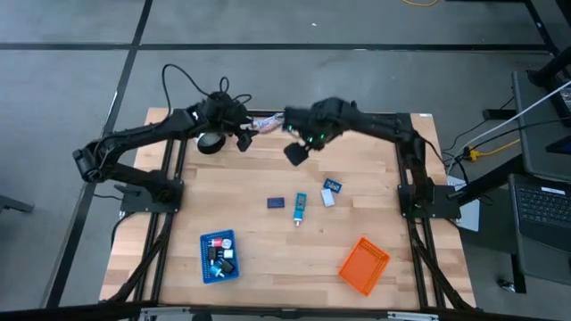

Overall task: Pick & Place Office items
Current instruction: Put the blue charger adapter into the blue basket

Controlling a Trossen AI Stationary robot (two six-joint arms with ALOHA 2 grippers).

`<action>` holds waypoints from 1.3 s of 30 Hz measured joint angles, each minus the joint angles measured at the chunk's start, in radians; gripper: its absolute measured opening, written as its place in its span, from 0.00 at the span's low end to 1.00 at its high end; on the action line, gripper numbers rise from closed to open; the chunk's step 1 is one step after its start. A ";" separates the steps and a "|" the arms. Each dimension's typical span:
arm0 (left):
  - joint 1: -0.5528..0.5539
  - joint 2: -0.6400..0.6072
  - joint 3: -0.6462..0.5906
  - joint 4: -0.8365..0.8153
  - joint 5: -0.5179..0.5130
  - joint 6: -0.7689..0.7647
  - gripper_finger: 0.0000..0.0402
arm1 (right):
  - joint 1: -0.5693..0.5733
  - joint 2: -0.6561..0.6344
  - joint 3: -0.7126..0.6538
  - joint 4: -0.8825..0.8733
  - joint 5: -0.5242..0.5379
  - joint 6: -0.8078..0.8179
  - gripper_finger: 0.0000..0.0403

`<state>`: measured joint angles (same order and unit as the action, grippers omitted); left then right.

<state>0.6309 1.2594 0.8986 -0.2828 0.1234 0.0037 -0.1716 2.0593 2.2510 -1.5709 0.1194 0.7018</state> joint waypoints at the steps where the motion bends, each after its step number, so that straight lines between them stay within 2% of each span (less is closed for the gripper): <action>1: 0.010 0.000 0.000 -0.003 0.010 0.010 0.59 | 0.016 -0.004 -0.031 0.001 -0.001 0.030 0.75; 7: 0.072 0.000 -0.019 -0.005 0.078 0.044 0.59 | 0.128 -0.012 -0.250 0.005 -0.071 0.201 0.75; 11: 0.102 0.000 -0.050 0.004 0.142 0.039 0.59 | 0.204 -0.012 -0.381 0.099 -0.150 0.299 0.75; 16: 0.111 0.000 -0.092 0.014 0.197 0.019 0.59 | 0.252 -0.012 -0.451 0.324 -0.180 0.377 0.75; 21: 0.102 0.000 -0.098 0.030 0.265 0.029 0.59 | 0.289 -0.015 -0.461 0.447 -0.127 0.472 0.75; 25: 0.079 0.000 -0.098 0.049 0.343 0.052 0.59 | 0.300 -0.045 -0.461 0.522 -0.052 0.517 0.75; 31: 0.022 0.000 -0.098 0.042 0.346 0.048 0.58 | 0.356 -0.111 -0.461 0.528 0.102 0.656 0.75; 35: -0.035 -0.001 -0.098 0.055 0.361 0.051 0.54 | 0.438 -0.191 -0.461 0.492 0.302 0.839 0.75; 39: -0.126 -0.001 -0.098 0.055 0.382 0.062 0.52 | 0.525 -0.277 -0.461 0.385 0.531 1.081 0.75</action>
<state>0.5047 1.2583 0.8005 -0.2283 0.5053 0.0652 0.3534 1.7819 1.7900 -1.1860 0.6506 1.7829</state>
